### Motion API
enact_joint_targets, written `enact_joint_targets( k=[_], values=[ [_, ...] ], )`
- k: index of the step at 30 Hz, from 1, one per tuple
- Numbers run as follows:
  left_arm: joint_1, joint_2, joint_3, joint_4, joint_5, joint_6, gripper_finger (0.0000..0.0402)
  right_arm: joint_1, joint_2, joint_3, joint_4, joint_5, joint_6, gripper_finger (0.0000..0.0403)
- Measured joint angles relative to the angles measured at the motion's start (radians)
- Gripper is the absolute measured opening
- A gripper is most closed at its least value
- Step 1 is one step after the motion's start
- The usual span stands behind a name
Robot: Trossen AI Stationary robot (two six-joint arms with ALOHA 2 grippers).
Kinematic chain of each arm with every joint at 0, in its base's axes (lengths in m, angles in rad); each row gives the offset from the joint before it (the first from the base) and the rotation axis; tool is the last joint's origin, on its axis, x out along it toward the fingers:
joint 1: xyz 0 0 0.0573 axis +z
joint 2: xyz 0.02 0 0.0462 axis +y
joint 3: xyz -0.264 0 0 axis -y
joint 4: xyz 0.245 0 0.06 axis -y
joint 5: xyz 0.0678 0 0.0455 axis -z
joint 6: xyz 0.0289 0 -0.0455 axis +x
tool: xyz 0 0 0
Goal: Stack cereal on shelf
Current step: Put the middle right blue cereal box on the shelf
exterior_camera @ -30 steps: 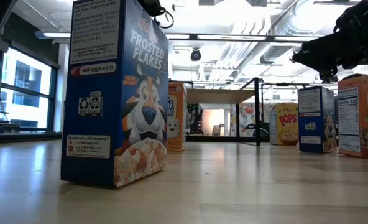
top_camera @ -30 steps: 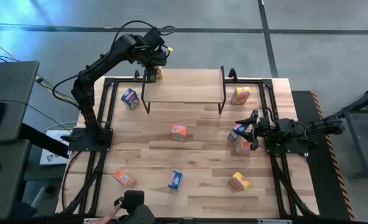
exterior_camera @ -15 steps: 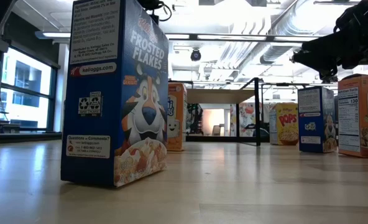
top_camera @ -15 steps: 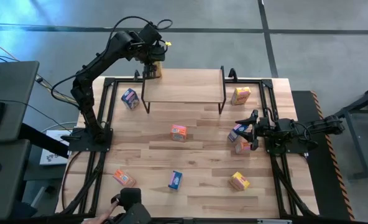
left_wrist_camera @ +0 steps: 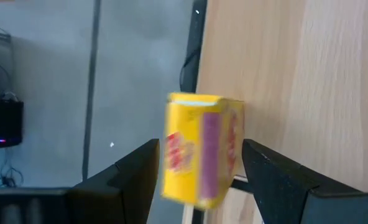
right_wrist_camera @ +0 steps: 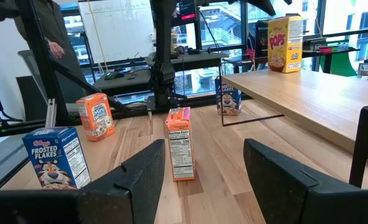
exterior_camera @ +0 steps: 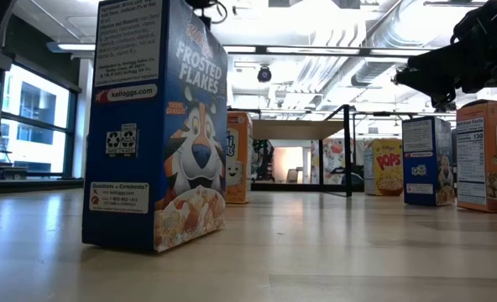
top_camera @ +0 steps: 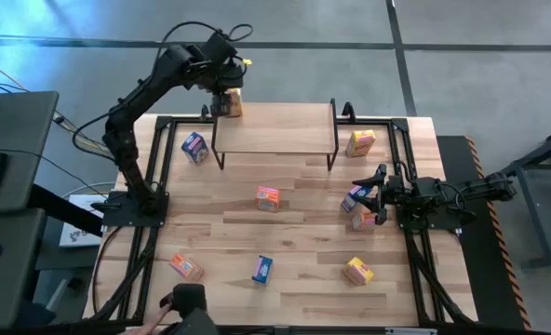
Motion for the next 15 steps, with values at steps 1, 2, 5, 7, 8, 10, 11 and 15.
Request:
enact_joint_targets(
  k=[1, 2, 5, 7, 8, 10, 11, 15],
  values=[
    [-0.002, -0.015, 0.0, 0.002, 0.0, 0.0, 0.0221, 0.0, 0.0, 0.0, 0.0, 0.0, 0.0, 0.0211],
    [-0.006, -0.031, 0.0, 0.004, 0.0, -0.005, 0.0221, 0.0, 0.0, 0.0, 0.0, 0.0, 0.0, 0.0211],
    [-0.025, -0.073, 0.0, 0.011, 0.016, -0.046, 0.0221, 0.0, 0.0, 0.0, 0.0, 0.0, 0.0, 0.0211],
    [-0.041, -0.102, 0.0, 0.02, 0.028, -0.078, 0.0221, 0.0, 0.0, 0.0, 0.0, 0.0, 0.0, 0.0211],
    [-0.051, -0.116, 0.0, 0.026, 0.034, -0.09, 0.0221, 0.0, 0.0, 0.0, 0.0, 0.0, 0.0, 0.0211],
    [-0.071, -0.142, 0.0, 0.04, 0.041, -0.112, 0.0221, 0.0, 0.0, 0.0, 0.0, 0.0, 0.0, 0.0211],
    [-0.081, -0.154, 0.0, 0.051, 0.041, -0.125, 0.0221, 0.0, 0.0, 0.0, 0.0, 0.0, 0.0, 0.0211],
    [-0.124, -0.195, 0.0, 0.065, 0.042, -0.158, 0.0221, 0.0, 0.0, 0.0, 0.0, 0.0, 0.0, 0.0211]
  ],
)
